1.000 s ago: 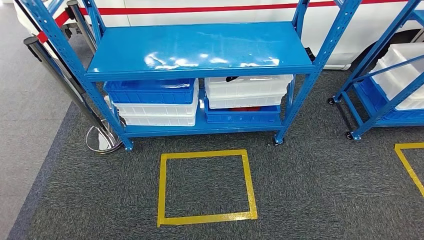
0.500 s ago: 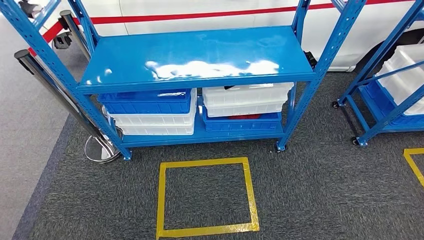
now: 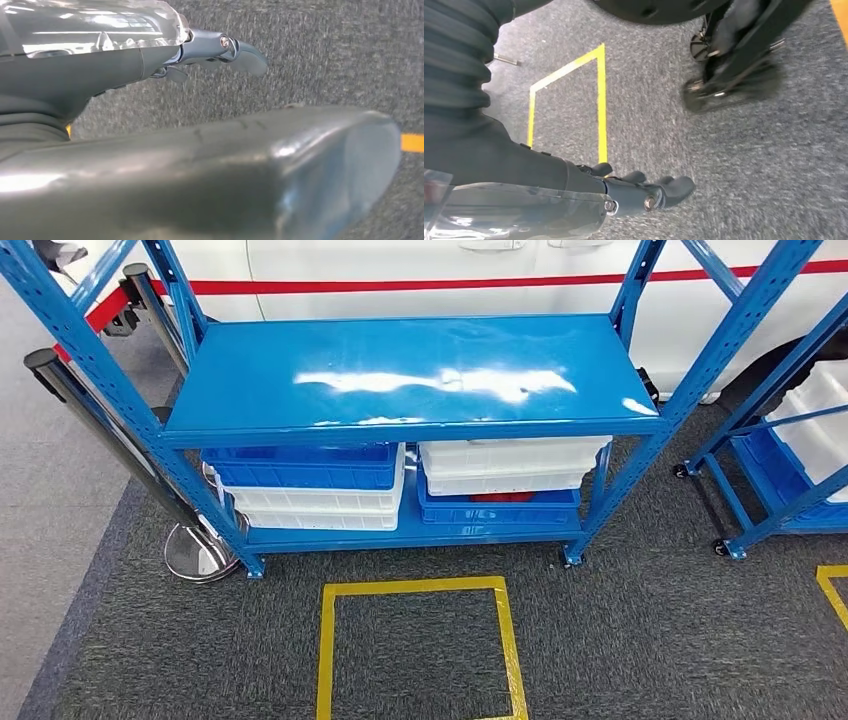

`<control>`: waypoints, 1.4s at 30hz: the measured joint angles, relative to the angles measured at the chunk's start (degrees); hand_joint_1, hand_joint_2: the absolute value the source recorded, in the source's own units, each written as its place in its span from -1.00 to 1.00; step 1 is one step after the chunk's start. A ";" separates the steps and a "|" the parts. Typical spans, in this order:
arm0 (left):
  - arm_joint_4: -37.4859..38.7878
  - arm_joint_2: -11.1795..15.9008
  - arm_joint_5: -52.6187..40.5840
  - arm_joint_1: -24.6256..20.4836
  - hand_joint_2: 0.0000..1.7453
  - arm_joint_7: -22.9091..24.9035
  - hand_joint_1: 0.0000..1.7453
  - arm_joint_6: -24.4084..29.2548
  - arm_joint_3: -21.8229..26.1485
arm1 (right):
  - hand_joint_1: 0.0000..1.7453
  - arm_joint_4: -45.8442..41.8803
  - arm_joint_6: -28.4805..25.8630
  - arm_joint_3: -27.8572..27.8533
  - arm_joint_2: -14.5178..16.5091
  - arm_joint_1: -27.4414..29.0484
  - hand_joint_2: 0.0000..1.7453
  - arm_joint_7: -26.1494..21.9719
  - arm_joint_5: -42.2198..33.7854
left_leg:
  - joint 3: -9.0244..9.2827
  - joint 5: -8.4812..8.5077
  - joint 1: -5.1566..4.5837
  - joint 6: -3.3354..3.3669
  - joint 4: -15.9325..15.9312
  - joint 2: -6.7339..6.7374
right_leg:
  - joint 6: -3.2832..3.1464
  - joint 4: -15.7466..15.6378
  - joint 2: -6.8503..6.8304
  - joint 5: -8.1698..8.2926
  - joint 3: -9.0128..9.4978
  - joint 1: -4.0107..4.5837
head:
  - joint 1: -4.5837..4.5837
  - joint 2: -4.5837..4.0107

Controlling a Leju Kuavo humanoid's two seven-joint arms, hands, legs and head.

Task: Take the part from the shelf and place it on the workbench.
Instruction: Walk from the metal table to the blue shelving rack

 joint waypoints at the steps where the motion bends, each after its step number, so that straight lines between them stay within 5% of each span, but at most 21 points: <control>1: 0.00 -0.02 -0.01 0.11 -1.00 0.01 -1.00 -0.04 0.01 | -1.00 0.00 0.05 0.00 0.00 0.12 0.50 0.00 -0.06 | 0.84 -0.70 -0.08 0.01 0.00 -0.11 | -0.06 0.16 0.00 -0.52 -1.38 0.06 | 0.00 0.00; 2: 0.01 -0.03 -0.03 0.21 -1.00 0.02 -1.00 -0.08 0.01 | -1.00 0.00 0.10 -0.01 -0.01 0.28 0.00 -0.01 -0.13 | 1.76 -1.40 -0.14 -0.01 0.00 -0.12 | -0.27 -1.03 -0.03 0.00 -2.01 0.17 | 0.01 0.00; 4: 0.02 -0.19 -0.10 0.40 -1.00 0.02 -1.00 -0.10 0.02 | -1.00 -0.01 0.38 -0.03 0.00 0.55 -1.00 -0.14 -0.45 | 3.82 -3.10 -0.27 -0.17 -0.01 0.18 | -1.27 -7.14 -1.08 5.57 -1.97 0.70 | 0.07 0.00; 5: 0.02 -0.30 -0.14 0.47 -1.00 0.03 -1.00 -0.10 0.02 | -1.00 -0.02 0.53 -0.07 0.00 0.60 -1.00 -0.25 -0.61 | 4.76 -3.99 -0.42 -0.32 0.01 0.46 | -1.72 -9.89 -1.80 8.49 -1.86 1.05 | 0.08 0.00; 7: 0.02 -0.44 -0.16 0.54 -1.00 0.07 -1.00 -0.10 0.01 | -1.00 -0.06 0.67 -0.14 0.05 0.42 0.00 -0.58 -0.81 | 6.57 -5.55 -0.73 -0.88 -0.36 1.23 | -2.36 -12.88 -2.32 11.77 -1.52 1.49 | 0.10 0.00; 9: -0.01 -0.43 -0.16 0.40 -1.00 0.11 -1.00 -0.10 0.01 | -1.00 -0.11 0.54 -0.15 0.23 0.21 1.00 -0.97 -0.69 | 7.67 -5.51 -0.93 -1.55 -0.29 1.82 | -2.73 -13.40 -1.20 10.91 -0.28 1.26 | 0.09 0.00; 11: -0.05 -0.38 -0.18 0.16 -1.00 0.12 -1.00 -0.08 0.01 | -1.00 -0.17 0.39 -0.16 0.45 0.29 0.00 -1.26 -0.53 | 6.51 -4.14 -0.82 -2.20 3.28 1.51 | -3.26 -14.37 -0.58 10.25 1.64 0.91 | -0.06 0.00; 13: -0.07 -0.36 -0.24 -0.08 -1.00 0.14 -1.00 -0.08 -0.01 | -1.00 -0.22 0.43 -0.20 0.56 0.38 -1.00 -1.45 -0.53 | 2.17 -4.66 -0.39 -2.91 10.17 1.01 | -3.58 -15.28 -0.04 9.34 3.63 0.73 | -0.22 0.00; 14: -0.07 -0.36 -0.28 -0.08 -1.00 0.15 -1.00 -0.09 -0.01 | -1.00 -0.22 0.52 -0.25 0.61 0.37 -1.00 -1.55 -0.65 | -0.50 -6.50 -0.16 -3.18 13.28 0.93 | -3.62 -15.62 0.40 8.79 4.56 0.69 | -0.27 0.00; 17: -0.07 -0.38 -0.44 0.37 -1.00 0.23 -1.00 -0.03 0.01 | -1.00 -0.22 0.85 -0.40 0.81 0.33 0.50 -2.03 -1.10 | -5.61 -12.29 0.37 -3.57 14.78 0.91 | -3.42 -16.01 2.12 6.80 7.70 0.47 | -0.26 0.00; 18: -0.07 -0.38 -0.56 0.47 -1.00 0.35 -1.00 0.11 0.01 | -1.00 -0.22 0.90 -0.42 0.90 0.33 1.00 -2.20 -1.09 | -6.14 -11.38 0.45 -3.55 12.60 0.85 | -3.30 -15.99 2.61 6.03 8.87 0.39 | -0.26 0.00; 22: -0.09 -0.34 -1.04 0.54 -1.00 1.17 -1.00 1.16 0.02 | -1.00 -0.20 0.53 -0.42 1.32 0.26 1.00 -2.34 -0.54 | -7.25 3.12 0.11 -2.76 3.45 0.31 | -2.37 -15.61 3.66 2.72 12.51 0.44 | -0.37 -0.01; 25: -0.20 -0.34 -1.38 -0.32 -1.00 1.59 -1.00 1.67 0.01 | -1.00 -0.20 0.54 -0.40 1.60 -0.44 1.00 -2.44 -0.25 | -6.58 4.64 -0.18 -1.62 2.96 0.11 | -1.28 -15.95 3.69 1.11 13.81 0.42 | -0.37 -0.01; 27: -0.29 -0.32 -1.67 -0.94 -1.00 1.63 -1.00 1.84 -0.01 | -1.00 -0.20 0.61 -0.39 1.65 -0.90 0.00 -2.50 -0.16 | -6.26 4.92 -0.05 -0.72 2.03 0.16 | -0.93 -13.76 2.41 -0.65 12.93 0.42 | -0.31 0.00; 29: -0.39 -0.30 -1.99 -0.96 -1.00 1.72 -1.00 1.88 -0.02 | -1.00 -0.20 0.66 -0.37 1.65 -1.08 -1.00 -2.52 -0.15 | -6.12 4.90 -0.10 -0.12 1.53 0.30 | -0.72 -7.47 0.98 -4.06 9.44 0.44 | -0.26 0.00; 32: -0.44 -0.30 -2.08 -0.70 -1.00 1.84 -1.00 1.87 -0.03 | -1.00 -0.20 0.66 -0.35 1.65 -1.01 -1.00 -2.54 -0.14 | -6.04 4.67 -0.23 0.15 1.44 0.43 | -0.47 -1.69 0.58 -6.48 6.10 0.45 | -0.28 0.00; 35: -0.44 -0.31 -2.09 -0.57 -1.00 1.91 -1.00 1.85 -0.03 | -1.00 -0.20 0.67 -0.36 1.65 -0.90 -1.00 -2.52 -0.14 | -6.03 4.57 -0.29 0.19 1.46 0.44 | -0.41 -0.24 0.57 -6.36 4.95 0.44 | -0.27 -0.01; 36: -0.44 -0.32 -2.13 -0.41 -1.00 1.99 -1.00 1.83 -0.03 | -1.00 -0.20 0.69 -0.37 1.65 -0.78 -1.00 -2.52 -0.12 | -5.94 4.45 -0.34 0.19 1.47 0.42 | -0.45 -1.07 0.55 -4.84 4.71 0.46 | -0.26 -0.01; 39: -0.44 -0.38 -2.41 0.02 -1.00 2.31 -1.00 1.78 -0.03 | -1.00 -0.20 1.09 -0.37 1.62 -0.33 -1.00 -2.63 -0.01 | -5.40 4.02 -0.63 -0.48 1.65 0.35 | -1.53 -12.83 0.28 3.71 7.46 0.96 | -0.30 -0.01; 40: -0.44 -0.39 -2.49 0.04 -1.00 2.37 -1.00 1.78 -0.03 | -1.00 -0.20 1.26 -0.37 1.61 -0.28 -1.00 -2.67 0.02 | -5.30 4.02 -0.65 -0.86 1.62 0.34 | -1.94 -15.59 0.24 5.18 8.27 1.13 | -0.31 -0.02; 42: -0.48 -0.35 -2.55 0.03 -1.00 2.40 -1.00 1.78 -0.03 | -1.00 -0.20 1.40 -0.37 1.67 -0.25 -1.00 -2.69 0.08 | -5.32 4.18 -0.60 -1.51 1.48 0.34 | -2.45 -16.07 0.32 5.71 8.25 0.92 | -0.32 -0.02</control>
